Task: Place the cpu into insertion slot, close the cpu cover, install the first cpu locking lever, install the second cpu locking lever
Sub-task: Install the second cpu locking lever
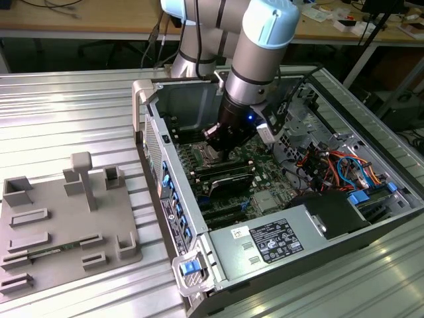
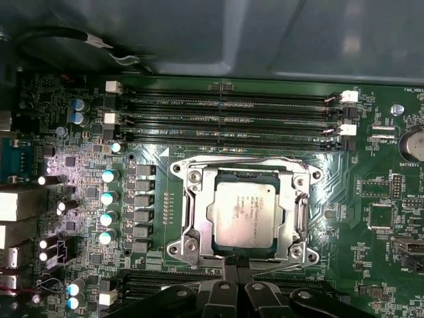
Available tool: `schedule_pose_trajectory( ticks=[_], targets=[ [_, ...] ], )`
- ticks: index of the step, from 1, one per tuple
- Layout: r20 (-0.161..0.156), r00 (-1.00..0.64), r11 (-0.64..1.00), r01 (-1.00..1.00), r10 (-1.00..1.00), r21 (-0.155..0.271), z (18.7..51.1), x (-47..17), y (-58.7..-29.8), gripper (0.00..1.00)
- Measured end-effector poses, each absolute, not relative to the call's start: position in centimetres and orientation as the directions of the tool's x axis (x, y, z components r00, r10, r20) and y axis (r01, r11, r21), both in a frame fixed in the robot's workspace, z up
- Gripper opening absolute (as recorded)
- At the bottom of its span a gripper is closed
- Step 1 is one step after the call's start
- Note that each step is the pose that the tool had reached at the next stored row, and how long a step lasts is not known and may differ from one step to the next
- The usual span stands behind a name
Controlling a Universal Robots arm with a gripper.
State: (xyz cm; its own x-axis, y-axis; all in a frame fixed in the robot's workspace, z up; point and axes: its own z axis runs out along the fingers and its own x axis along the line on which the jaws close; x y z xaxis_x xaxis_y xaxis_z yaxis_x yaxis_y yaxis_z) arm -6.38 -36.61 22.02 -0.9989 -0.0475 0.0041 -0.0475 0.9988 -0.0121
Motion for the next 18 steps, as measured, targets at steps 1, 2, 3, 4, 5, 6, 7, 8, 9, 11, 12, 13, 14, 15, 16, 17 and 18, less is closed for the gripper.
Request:
schedule_pose_trajectory(
  ticks=[1,2,3,4,5,6,7,8,9,11,12,13,14,15,16,17,18],
  targets=[
    [0.004,-0.999,0.999,-0.048,-0.047,-0.012,22.0,-6.4,-36.6,0.11],
    [0.004,-0.999,0.999,-0.047,-0.047,-0.012,22.0,-6.4,-36.7,0.11],
    [0.004,-0.999,0.999,-0.048,-0.048,-0.012,22.0,-6.5,-36.7,0.11],
    [0.004,-0.999,0.999,-0.048,-0.047,-0.012,22.0,-6.7,-36.7,0.11],
    [0.004,-0.999,0.999,-0.048,-0.048,-0.012,22.0,-6.8,-36.7,0.11],
    [0.004,-0.999,0.999,-0.048,-0.048,-0.012,22.0,-6.9,-36.7,0.11],
    [0.004,-0.999,0.999,-0.048,-0.048,-0.012,22.0,-7.2,-36.7,0.11],
    [0.004,-0.999,0.999,-0.048,-0.047,-0.012,22.0,-7.4,-36.7,0.11],
    [0.004,-0.999,0.999,-0.048,-0.048,-0.012,22.0,-7.5,-36.7,0.11],
    [0.004,-0.999,0.999,-0.048,-0.048,-0.011,21.9,-8.2,-36.7,0.11],
    [0.004,-0.999,0.999,-0.048,-0.048,-0.011,21.8,-8.4,-36.7,0.11],
    [0.004,-0.999,0.999,-0.048,-0.048,-0.01,21.7,-8.6,-36.7,0.11],
    [0.004,-0.999,0.999,-0.048,-0.048,-0.01,21.7,-8.7,-36.7,0.11],
    [0.004,-0.999,0.999,-0.048,-0.048,-0.009,21.7,-8.8,-36.7,0.11],
    [0.004,-0.999,0.999,-0.048,-0.048,-0.008,21.6,-8.8,-36.7,0.11],
    [0.004,-0.999,0.999,-0.048,-0.048,-0.007,21.5,-8.9,-36.7,0.11],
    [0.004,-0.999,0.999,-0.048,-0.048,-0.006,21.5,-9.0,-36.7,0.11]
  ],
)
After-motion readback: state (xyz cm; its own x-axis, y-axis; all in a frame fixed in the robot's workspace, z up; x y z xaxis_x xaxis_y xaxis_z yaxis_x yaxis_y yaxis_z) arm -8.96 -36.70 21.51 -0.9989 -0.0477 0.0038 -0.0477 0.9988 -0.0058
